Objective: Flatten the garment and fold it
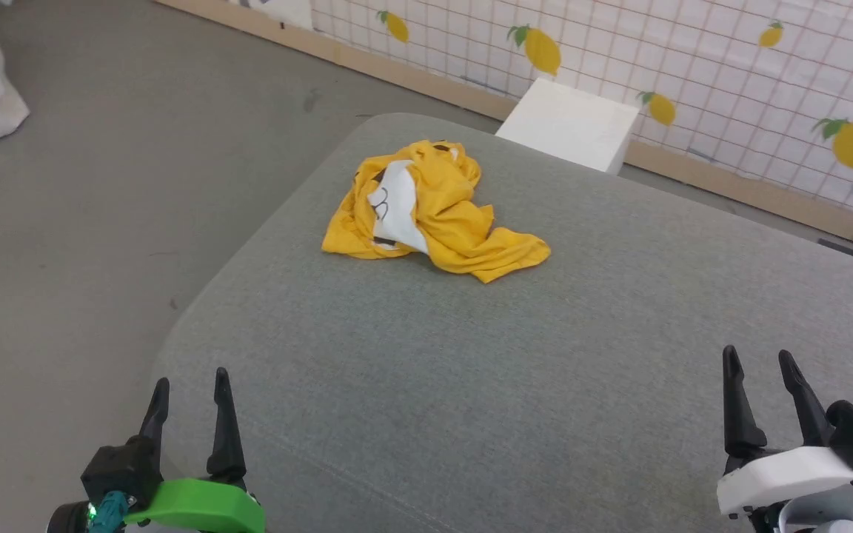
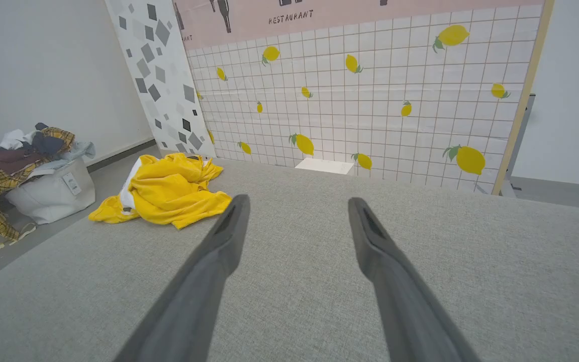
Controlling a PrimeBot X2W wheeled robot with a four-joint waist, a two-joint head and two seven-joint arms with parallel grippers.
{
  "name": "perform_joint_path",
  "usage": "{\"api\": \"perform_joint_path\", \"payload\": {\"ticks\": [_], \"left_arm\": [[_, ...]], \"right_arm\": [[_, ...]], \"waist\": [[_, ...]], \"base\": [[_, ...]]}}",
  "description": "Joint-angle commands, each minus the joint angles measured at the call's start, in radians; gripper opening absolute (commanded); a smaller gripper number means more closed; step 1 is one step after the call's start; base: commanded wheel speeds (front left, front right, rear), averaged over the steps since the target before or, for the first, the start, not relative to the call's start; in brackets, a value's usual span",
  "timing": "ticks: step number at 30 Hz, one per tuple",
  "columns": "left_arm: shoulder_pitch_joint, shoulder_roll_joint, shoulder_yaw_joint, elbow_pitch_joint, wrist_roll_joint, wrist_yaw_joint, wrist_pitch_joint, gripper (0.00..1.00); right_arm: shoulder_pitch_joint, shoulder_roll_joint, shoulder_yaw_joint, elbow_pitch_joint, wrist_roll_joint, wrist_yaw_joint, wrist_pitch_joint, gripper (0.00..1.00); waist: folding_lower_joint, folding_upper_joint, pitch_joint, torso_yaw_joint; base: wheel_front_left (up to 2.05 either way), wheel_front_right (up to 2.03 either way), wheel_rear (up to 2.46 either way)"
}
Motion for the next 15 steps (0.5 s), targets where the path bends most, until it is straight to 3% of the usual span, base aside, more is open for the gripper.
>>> {"api": "perform_joint_path", "payload": {"ticks": [1, 15], "left_arm": [[0.018, -0.005, 0.003, 0.001, -0.018, -0.002, -0.010, 1.00], [0.029, -0.005, 0.008, -0.003, -0.054, 0.011, -0.039, 1.00]], "right_arm": [[0.006, 0.001, -0.007, 0.008, 0.010, -0.002, -0.012, 1.00], [-0.001, 0.002, -0.028, 0.033, 0.020, -0.002, -0.041, 1.00]], "waist": [[0.0000, 0.0000, 0.003, 0.017], [0.0000, 0.0000, 0.013, 0.060]], "base": [[0.00, 0.00, 0.00], [0.00, 0.00, 0.00]]}}
